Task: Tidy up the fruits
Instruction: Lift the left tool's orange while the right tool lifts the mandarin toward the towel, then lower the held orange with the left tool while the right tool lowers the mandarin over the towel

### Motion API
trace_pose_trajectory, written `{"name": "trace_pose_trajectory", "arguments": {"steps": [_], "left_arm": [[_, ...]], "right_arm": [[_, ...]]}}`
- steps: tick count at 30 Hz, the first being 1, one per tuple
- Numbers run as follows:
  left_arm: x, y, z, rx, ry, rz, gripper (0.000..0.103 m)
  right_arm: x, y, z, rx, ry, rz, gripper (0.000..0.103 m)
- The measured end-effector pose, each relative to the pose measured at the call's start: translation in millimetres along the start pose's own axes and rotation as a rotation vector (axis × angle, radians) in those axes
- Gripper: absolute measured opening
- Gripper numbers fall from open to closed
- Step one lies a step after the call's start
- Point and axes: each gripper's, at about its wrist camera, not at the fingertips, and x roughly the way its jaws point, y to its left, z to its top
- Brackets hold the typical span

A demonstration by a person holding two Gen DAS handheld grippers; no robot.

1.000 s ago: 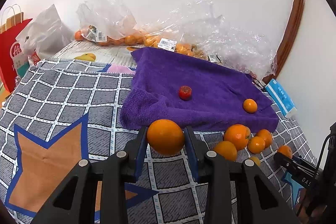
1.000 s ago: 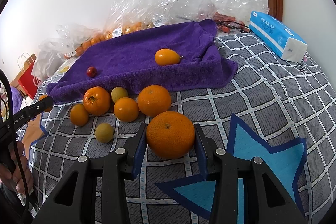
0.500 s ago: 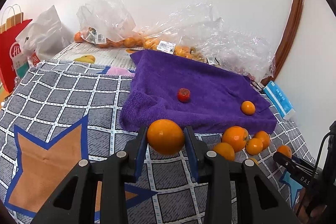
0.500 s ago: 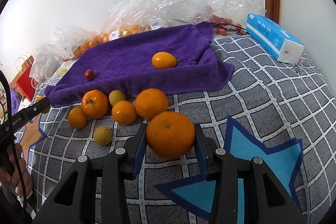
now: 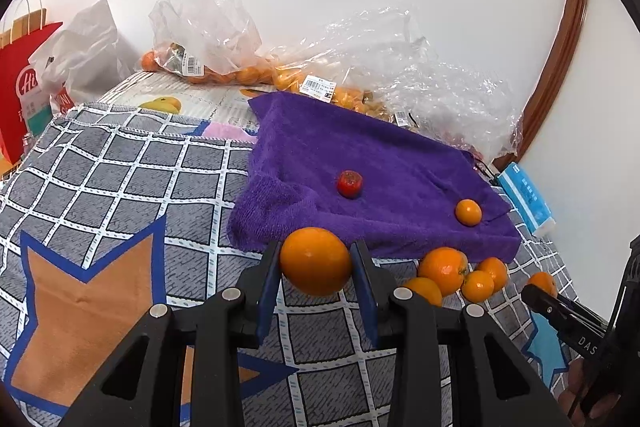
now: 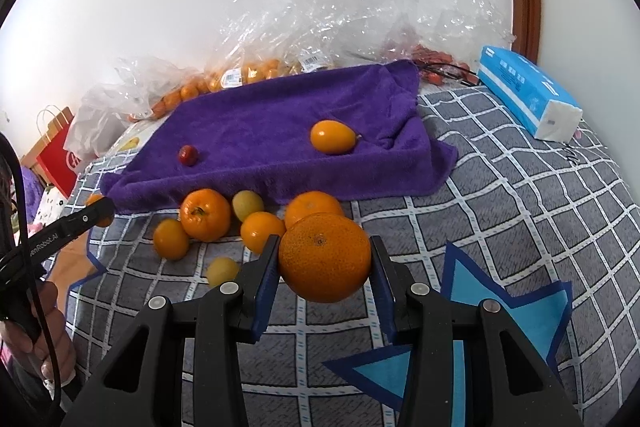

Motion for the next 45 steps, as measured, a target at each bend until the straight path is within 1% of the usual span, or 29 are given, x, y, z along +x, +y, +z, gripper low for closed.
{"name": "trace_pose_trajectory", "arguments": {"steps": [2,4,8,10,13,16,19,24,26,29,32,34,37,43,45], "left_arm": [[-1.6,-0.9,3.9,-0.01,0.018,-0.001,0.033],[-7.3,-2.9,9.2,-0.018,0.019,-0.01,0.033],[-23.2,-15.2,22.6,0.017,-0.007,-0.002,0.033],[-25.9,-21.3,29.8,0.032,-0.006,0.008,0.033],[-25.5,-26.5,38.8,0.03,0.003,-0.01,0.033],[-21.0,-30.9,48.5,0.024,0.01,-0.024,0.033],[-17.2,-35.0,56.1,0.029,0.006,-0.019,0.033],[-9.5,-40.9,71.8,0.034,-0.007,-0.008,0.033],[-2.0,-41.5,78.7,0.028,-0.006,0.003,0.033],[7.6,-42.4,87.3,0.017,-0.002,0.001,0.033],[16.1,-45.0,95.0,0.013,-0.015,-0.006,0.033],[21.8,-46.8,97.6,0.01,-0.016,-0.004,0.033],[34.0,-48.7,99.6,0.009,-0.009,-0.02,0.033],[51.8,-43.0,95.3,0.0,-0.015,-0.038,0.033],[57.4,-40.9,93.5,0.002,-0.015,-0.033,0.033]], "right_arm": [[-0.5,2.5,3.1,-0.002,-0.004,0.002,0.042],[-0.6,5.3,6.7,-0.003,-0.006,0.004,0.042],[2.0,13.2,14.2,-0.022,-0.01,-0.004,0.042],[2.6,14.9,17.1,-0.021,-0.014,0.004,0.042],[4.6,16.8,23.7,-0.016,-0.02,0.005,0.042],[7.4,16.5,32.0,-0.013,-0.023,0.003,0.042],[10.9,17.8,41.4,-0.024,-0.033,-0.015,0.042],[16.6,16.9,57.5,-0.015,-0.054,-0.002,0.042],[19.4,17.7,64.8,-0.022,-0.069,-0.009,0.042],[25.0,19.4,75.7,-0.022,-0.09,-0.008,0.042],[33.1,22.4,83.2,-0.027,-0.099,-0.003,0.042],[40.2,24.5,85.8,-0.031,-0.097,-0.005,0.042],[52.4,27.9,89.0,-0.037,-0.086,-0.004,0.042],[69.6,29.6,90.4,-0.034,-0.087,0.002,0.042],[74.7,27.6,90.2,-0.028,-0.085,0.001,0.042]]}}
